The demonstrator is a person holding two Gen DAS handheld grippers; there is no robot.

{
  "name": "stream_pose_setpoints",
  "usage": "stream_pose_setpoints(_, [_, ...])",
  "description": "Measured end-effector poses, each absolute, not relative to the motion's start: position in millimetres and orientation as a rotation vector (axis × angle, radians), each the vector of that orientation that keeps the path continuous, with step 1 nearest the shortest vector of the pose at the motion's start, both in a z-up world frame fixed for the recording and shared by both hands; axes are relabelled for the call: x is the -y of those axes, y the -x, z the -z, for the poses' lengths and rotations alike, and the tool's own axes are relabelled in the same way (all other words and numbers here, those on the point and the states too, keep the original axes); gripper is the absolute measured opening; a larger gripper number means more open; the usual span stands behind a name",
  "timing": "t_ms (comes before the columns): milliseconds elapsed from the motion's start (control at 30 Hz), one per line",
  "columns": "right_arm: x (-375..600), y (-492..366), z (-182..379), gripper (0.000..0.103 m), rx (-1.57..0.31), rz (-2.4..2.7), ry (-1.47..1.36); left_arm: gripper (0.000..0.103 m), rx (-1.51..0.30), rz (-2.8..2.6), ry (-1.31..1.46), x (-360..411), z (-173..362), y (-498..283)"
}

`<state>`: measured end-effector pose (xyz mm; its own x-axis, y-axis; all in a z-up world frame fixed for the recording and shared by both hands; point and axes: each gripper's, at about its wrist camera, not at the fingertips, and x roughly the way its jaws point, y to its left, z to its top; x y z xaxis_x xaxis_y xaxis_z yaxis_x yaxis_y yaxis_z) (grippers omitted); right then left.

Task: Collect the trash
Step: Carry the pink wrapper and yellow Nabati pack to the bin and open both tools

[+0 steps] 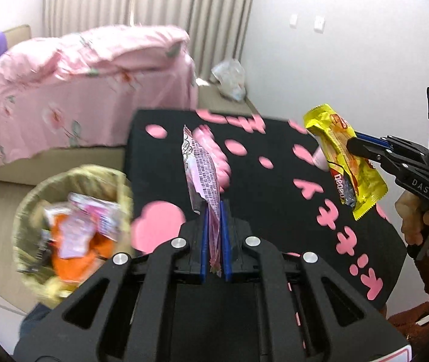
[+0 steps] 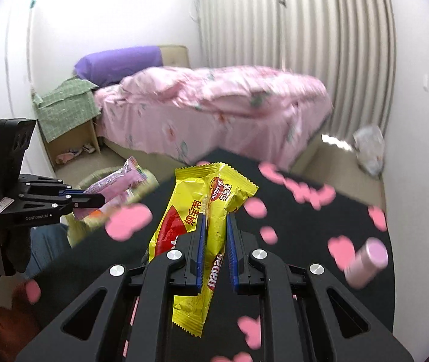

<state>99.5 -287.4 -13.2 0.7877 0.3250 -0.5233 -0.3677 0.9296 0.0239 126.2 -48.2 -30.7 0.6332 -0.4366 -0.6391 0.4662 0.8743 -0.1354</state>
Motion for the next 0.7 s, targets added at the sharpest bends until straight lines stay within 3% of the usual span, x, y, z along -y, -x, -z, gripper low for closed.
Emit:
stream_pose_setpoints(367, [193,-141,-14,0.014,-0.528,-0.538,0.170,0.008,-0.630,0.338,0.048,-54,15,-132])
stream_pose_setpoints(533, [145,-176,-8,0.014,-0.549,-0.614,0.200,0.008,-0.692,0.258,0.155,-116,57,-159])
stream_pose_setpoints(700, [83,-227,20,0.014,-0.627,-0.693,0.215,0.008,-0.803,0.341,0.209,-124,107,-186])
